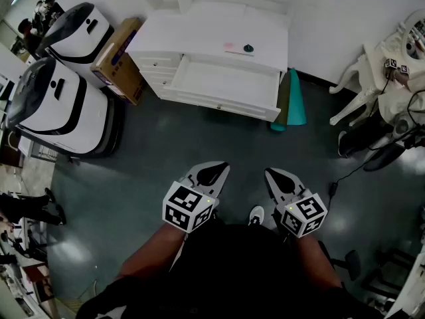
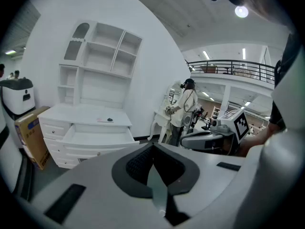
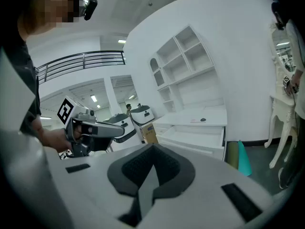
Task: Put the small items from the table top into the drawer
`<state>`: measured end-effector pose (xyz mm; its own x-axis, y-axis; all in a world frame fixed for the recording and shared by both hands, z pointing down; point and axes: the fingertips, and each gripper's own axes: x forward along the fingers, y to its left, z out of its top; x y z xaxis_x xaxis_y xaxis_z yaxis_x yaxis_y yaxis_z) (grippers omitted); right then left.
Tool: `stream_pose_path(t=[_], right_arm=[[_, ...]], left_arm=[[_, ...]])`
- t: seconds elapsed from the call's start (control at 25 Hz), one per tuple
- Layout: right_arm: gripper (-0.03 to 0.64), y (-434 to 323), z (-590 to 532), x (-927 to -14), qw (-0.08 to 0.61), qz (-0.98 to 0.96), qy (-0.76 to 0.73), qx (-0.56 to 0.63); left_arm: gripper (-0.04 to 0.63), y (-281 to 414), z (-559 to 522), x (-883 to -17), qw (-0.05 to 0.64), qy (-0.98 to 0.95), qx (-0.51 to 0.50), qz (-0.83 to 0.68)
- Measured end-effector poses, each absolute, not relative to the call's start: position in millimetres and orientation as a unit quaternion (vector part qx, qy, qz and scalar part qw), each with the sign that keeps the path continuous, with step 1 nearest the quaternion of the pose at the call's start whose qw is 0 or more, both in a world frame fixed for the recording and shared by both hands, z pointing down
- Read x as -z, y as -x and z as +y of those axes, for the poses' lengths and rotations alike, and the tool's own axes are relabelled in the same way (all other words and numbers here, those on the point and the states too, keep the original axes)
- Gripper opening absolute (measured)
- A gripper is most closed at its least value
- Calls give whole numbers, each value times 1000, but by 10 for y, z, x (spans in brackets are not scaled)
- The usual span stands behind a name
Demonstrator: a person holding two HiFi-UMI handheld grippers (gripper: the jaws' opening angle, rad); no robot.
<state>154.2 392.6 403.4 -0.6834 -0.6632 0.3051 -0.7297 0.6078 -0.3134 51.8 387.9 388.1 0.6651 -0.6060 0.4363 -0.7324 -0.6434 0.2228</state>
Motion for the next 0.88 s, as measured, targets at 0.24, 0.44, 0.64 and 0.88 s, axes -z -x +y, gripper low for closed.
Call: stream_pose_path(t=[0.24, 0.44, 0.64, 0.88], right_arm=[[23, -1556, 3948, -4022, 80, -893, -391, -209], [23, -1540, 3988, -4021, 82, -894, -388, -207], [23, -1480, 4034, -4021, 81, -896, -382, -210], [26, -1351, 4109, -4051, 70, -900, -357, -242]], left_arm=[[3, -506, 3906, -3850, 192, -891, -160, -379], [3, -507, 3934, -3841, 190, -891, -156, -381], [3, -487, 3967, -3855, 191, -891, -157, -381], [3, -514, 4044, -3970, 201, -889, -174, -372]])
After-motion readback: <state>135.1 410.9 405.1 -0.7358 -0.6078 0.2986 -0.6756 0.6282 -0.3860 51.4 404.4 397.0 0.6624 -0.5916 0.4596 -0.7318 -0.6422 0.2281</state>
